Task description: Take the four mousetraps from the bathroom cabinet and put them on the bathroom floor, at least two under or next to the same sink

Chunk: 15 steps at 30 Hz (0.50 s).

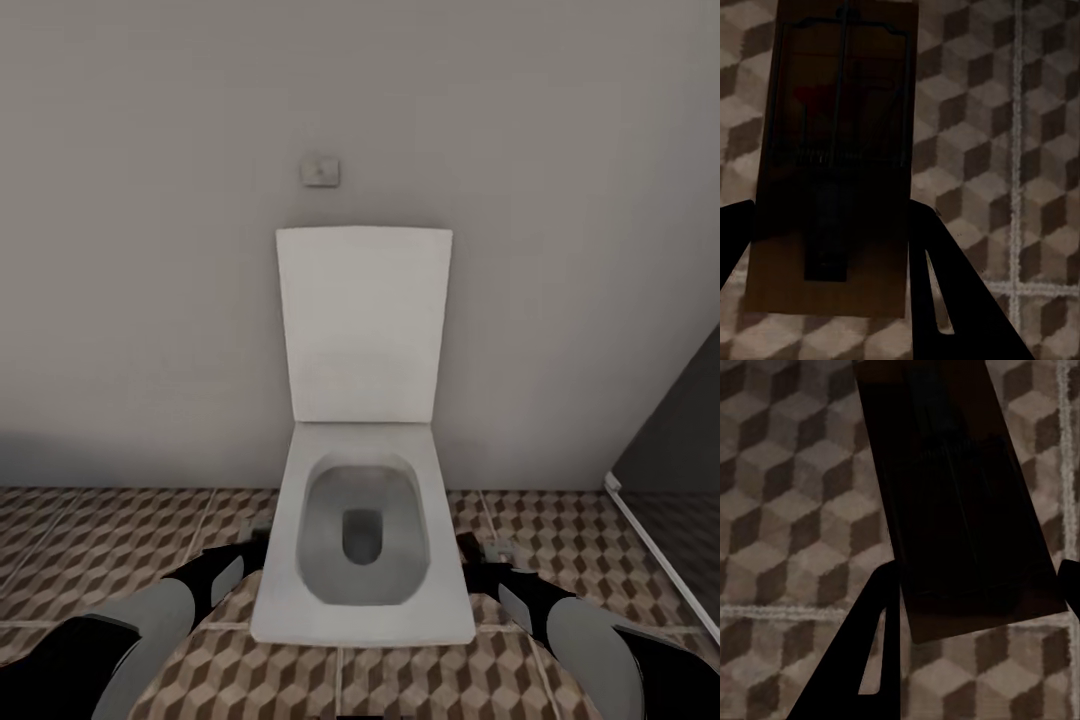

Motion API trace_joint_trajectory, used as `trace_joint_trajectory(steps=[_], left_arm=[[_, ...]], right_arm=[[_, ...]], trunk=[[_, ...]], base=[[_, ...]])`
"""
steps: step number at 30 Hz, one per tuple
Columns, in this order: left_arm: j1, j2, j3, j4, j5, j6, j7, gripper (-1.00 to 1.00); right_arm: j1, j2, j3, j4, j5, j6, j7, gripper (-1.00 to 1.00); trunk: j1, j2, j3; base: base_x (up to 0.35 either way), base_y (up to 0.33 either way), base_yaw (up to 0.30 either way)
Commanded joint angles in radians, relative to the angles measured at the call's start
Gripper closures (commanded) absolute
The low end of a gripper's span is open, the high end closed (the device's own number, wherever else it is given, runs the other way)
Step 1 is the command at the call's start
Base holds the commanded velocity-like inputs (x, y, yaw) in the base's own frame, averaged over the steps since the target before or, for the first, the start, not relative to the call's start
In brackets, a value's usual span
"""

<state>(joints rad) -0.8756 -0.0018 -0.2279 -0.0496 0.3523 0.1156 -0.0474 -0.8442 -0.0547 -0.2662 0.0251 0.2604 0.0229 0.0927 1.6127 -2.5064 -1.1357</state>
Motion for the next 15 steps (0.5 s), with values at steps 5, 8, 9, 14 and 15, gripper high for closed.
trace_joint_trajectory(steps=[5,8,9,14,15], left_arm=[[0.0,0.0,-0.008,-0.001,0.008,0.001,-0.002,1.0],[0.0,0.0,-0.008,-0.001,0.007,-0.001,-0.002,1.0],[0.0,0.0,-0.008,-0.001,0.007,-0.001,-0.002,1.0],[0.0,0.001,-0.008,-0.001,0.007,-0.002,-0.002,1.0],[0.0,0.001,-0.008,-0.001,0.007,-0.002,-0.002,1.0]], right_arm=[[-0.001,0.0,-0.007,0.001,0.008,0.002,0.002,1.0],[-0.001,0.0,-0.007,0.0,0.008,0.002,0.002,1.0],[-0.001,0.0,-0.007,0.0,0.008,0.002,0.002,1.0],[-0.001,0.0,-0.006,0.0,0.008,0.002,0.002,1.0],[-0.001,0.0,-0.006,0.0,0.008,0.002,0.002,1.0]], trunk=[[0.0,0.0,-0.001],[0.0,0.0,-0.001],[0.0,0.0,-0.001],[0.0,0.0,-0.001],[0.0,0.0,-0.001]], base=[[0.235,0.0,0.0],[0.098,0.0,0.0],[0.052,0.0,0.0],[0.02,0.0,0.0],[0.007,0.0,0.0]])
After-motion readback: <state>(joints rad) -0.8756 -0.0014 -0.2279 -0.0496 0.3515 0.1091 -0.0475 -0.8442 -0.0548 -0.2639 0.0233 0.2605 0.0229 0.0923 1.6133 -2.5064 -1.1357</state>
